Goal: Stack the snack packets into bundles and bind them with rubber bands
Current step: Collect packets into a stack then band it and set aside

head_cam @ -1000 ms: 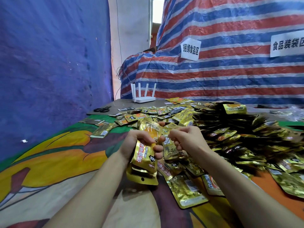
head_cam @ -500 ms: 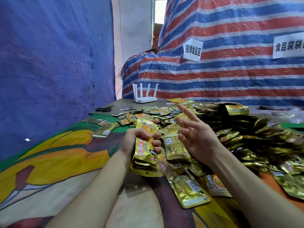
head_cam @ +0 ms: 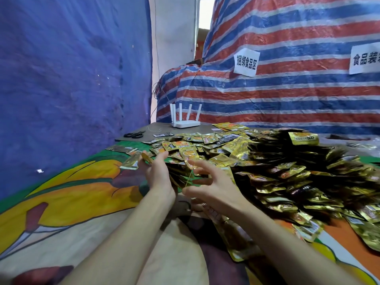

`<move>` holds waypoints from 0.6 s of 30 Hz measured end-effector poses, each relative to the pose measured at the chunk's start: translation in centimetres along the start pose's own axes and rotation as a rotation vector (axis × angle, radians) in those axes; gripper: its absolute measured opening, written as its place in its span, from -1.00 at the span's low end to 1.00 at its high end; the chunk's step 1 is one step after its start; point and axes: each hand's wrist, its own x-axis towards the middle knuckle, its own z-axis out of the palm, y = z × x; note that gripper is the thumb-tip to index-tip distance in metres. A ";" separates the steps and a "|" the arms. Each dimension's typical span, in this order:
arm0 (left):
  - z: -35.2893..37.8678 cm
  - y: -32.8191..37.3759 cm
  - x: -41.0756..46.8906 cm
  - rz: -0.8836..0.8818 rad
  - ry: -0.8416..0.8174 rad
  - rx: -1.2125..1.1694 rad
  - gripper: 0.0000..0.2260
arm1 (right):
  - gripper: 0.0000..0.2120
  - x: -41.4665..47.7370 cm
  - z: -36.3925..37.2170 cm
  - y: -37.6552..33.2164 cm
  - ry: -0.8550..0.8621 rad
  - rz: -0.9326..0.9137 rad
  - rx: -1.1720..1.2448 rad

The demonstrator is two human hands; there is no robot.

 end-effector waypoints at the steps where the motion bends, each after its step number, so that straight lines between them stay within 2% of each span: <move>1: 0.0 -0.1 0.0 0.028 0.013 -0.003 -0.54 | -0.35 0.1 0.0 0.0 0.008 -0.004 0.005; 5: 0.2 0.1 -0.1 0.085 0.099 0.000 -0.55 | -0.13 -0.2 -0.1 0.1 -0.020 -0.061 0.008; 7: 0.3 0.2 -0.2 0.025 0.072 -0.018 -0.67 | -0.04 -0.3 0.0 0.2 -0.051 -0.069 -0.060; 8: 0.3 0.2 -0.4 -0.022 0.043 -0.021 -0.77 | -0.05 -0.4 0.2 0.2 -0.056 -0.083 -0.096; 10: 0.4 0.1 -0.9 -0.093 -0.025 -0.015 -0.85 | -0.23 -0.4 0.6 -0.2 -0.033 -0.135 -0.096; 12: 0.6 0.1 -1.0 -0.132 -0.089 -0.069 -0.92 | -0.38 -0.3 0.5 -0.6 0.016 -0.129 0.069; 15: 0.3 0.7 -0.1 -0.156 -0.056 -0.193 -0.63 | -0.42 -0.2 -0.4 -0.9 0.041 -0.087 0.333; 18: -0.2 1.4 0.8 -0.140 0.039 -0.260 -0.56 | -0.43 -0.4 -1.1 -1.0 0.102 -0.130 0.325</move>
